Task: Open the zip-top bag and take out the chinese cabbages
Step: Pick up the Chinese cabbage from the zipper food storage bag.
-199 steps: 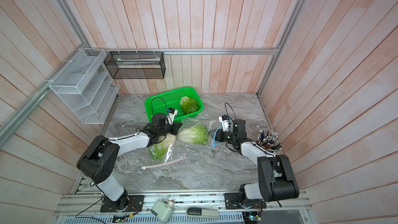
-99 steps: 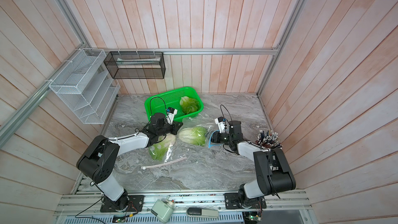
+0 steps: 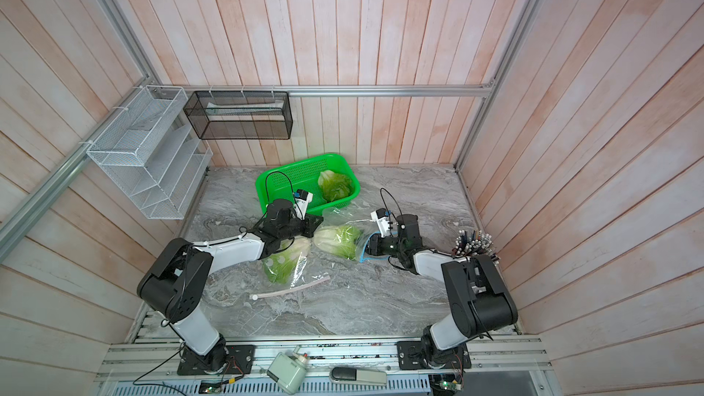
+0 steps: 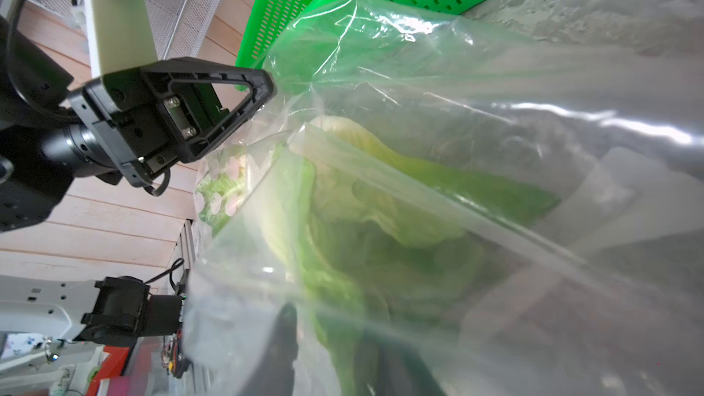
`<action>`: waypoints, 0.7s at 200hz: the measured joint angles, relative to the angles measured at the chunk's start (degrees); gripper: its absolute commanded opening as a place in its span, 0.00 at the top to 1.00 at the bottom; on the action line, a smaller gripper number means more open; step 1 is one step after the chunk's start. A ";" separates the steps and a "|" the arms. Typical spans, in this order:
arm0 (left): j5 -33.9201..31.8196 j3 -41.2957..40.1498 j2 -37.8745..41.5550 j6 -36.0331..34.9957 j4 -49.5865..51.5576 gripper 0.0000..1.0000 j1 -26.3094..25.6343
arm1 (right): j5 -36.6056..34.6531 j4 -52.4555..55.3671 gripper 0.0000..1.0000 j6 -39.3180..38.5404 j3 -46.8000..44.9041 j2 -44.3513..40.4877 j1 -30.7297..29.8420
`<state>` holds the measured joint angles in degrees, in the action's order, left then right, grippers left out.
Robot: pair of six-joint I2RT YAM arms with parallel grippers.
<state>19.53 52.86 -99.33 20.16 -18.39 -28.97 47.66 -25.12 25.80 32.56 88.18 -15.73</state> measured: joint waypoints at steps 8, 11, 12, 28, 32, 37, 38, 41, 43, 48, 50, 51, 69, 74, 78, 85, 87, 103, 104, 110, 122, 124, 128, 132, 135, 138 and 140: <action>0.15 0.00 0.00 0.31 -0.04 1.00 0.07 | 0.11 -1.03 0.70 0.55 -0.39 0.00 0.00; 0.24 0.00 0.00 0.52 -0.07 1.00 0.13 | 0.17 -1.46 0.70 0.83 -0.57 -0.04 0.02; 0.24 0.00 0.00 0.52 -0.07 1.00 0.15 | 0.20 -1.68 0.70 0.87 -0.66 -0.07 0.00; 1.07 -0.02 0.00 1.44 -0.33 1.00 0.61 | 0.35 -3.78 0.69 1.90 -1.53 -0.31 0.00; 1.33 -0.09 0.00 1.84 -0.68 1.00 0.85 | 0.39 -4.20 0.69 2.23 -1.75 -0.37 0.00; 1.64 -0.17 0.00 2.23 -1.03 1.00 1.14 | 0.46 -4.81 0.69 2.58 -2.08 -0.57 0.00; 1.68 -0.20 0.00 2.27 -1.09 1.00 1.20 | 0.48 -4.92 0.69 2.69 -2.12 -0.57 0.00; 1.92 -0.28 0.00 2.54 -1.42 1.00 1.38 | 0.48 -5.22 0.69 2.73 -2.29 -0.66 0.00; 2.10 -0.35 0.00 2.75 -1.66 1.00 1.55 | 0.55 -5.53 0.69 2.89 -2.45 -0.72 0.00; 2.54 -0.55 0.00 3.15 -2.19 1.00 1.90 | 0.72 -6.19 0.69 3.19 -2.82 -0.92 0.00; 2.62 -0.59 0.00 3.28 -2.29 1.00 2.01 | 0.76 -6.36 0.69 3.30 -2.91 -0.98 0.00; 2.75 -0.63 0.00 3.39 -2.40 1.00 2.12 | 0.79 -6.54 0.69 3.45 -3.02 -1.01 0.00; 3.93 -1.07 0.00 4.46 -3.37 1.00 3.08 | 1.09 -8.00 0.69 4.22 -4.26 -1.53 0.00; 4.26 -1.07 0.00 4.55 -3.50 1.00 3.21 | 1.07 -8.15 0.68 4.24 -4.52 -1.60 0.00; 4.57 -1.07 0.00 4.79 -3.61 1.00 3.28 | 1.07 -8.13 0.68 4.26 -4.70 -1.62 0.00; 5.11 -1.07 0.00 5.01 -3.91 1.00 3.32 | 1.05 -8.07 0.68 4.24 -4.94 -1.64 0.00; 5.22 -1.07 0.00 4.98 -3.98 1.00 3.30 | 1.05 -8.07 0.68 4.22 -5.03 -1.64 0.00; 6.32 -1.07 0.00 5.88 -4.81 1.00 3.32 | 0.72 -7.19 0.68 4.00 -5.22 -1.86 0.00; 6.40 -1.09 0.00 5.99 -4.90 1.00 3.32 | 0.70 -7.13 0.68 4.00 -5.22 -1.88 0.00; 6.80 -1.11 0.00 6.36 -5.38 1.00 3.37 | 0.52 -6.78 0.68 3.87 -5.22 -2.12 0.00; 7.45 -1.25 0.00 7.39 -6.64 1.00 3.56 | 0.22 -6.14 0.68 3.56 -5.29 -2.64 0.00; 7.54 -1.25 0.00 7.56 -6.78 1.00 3.58 | 0.17 -6.08 0.68 3.54 -5.29 -2.75 0.00; 7.67 -1.25 -0.02 7.80 -7.04 1.00 3.67 | 0.15 -5.92 0.69 3.43 -5.31 -2.93 0.00; 7.76 -1.25 -0.07 8.09 -7.26 1.00 3.76 | 0.11 -5.81 0.70 3.32 -5.31 -3.08 0.00; 7.91 -1.25 -0.11 8.22 -7.48 1.00 3.80 | 0.09 -5.73 0.70 3.28 -5.31 -3.17 -0.02; 8.00 -1.25 -0.15 8.41 -7.63 1.00 3.85 | 0.02 -5.73 0.71 3.23 -5.31 -3.23 -0.04; 8.11 -1.25 -0.22 8.57 -7.76 1.00 3.85 | -0.04 -5.70 0.71 3.19 -5.31 -3.23 -0.09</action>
<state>27.64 51.62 -99.55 28.73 -26.15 -25.12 47.62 -30.83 28.99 27.24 84.95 -15.81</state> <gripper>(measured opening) 0.047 0.306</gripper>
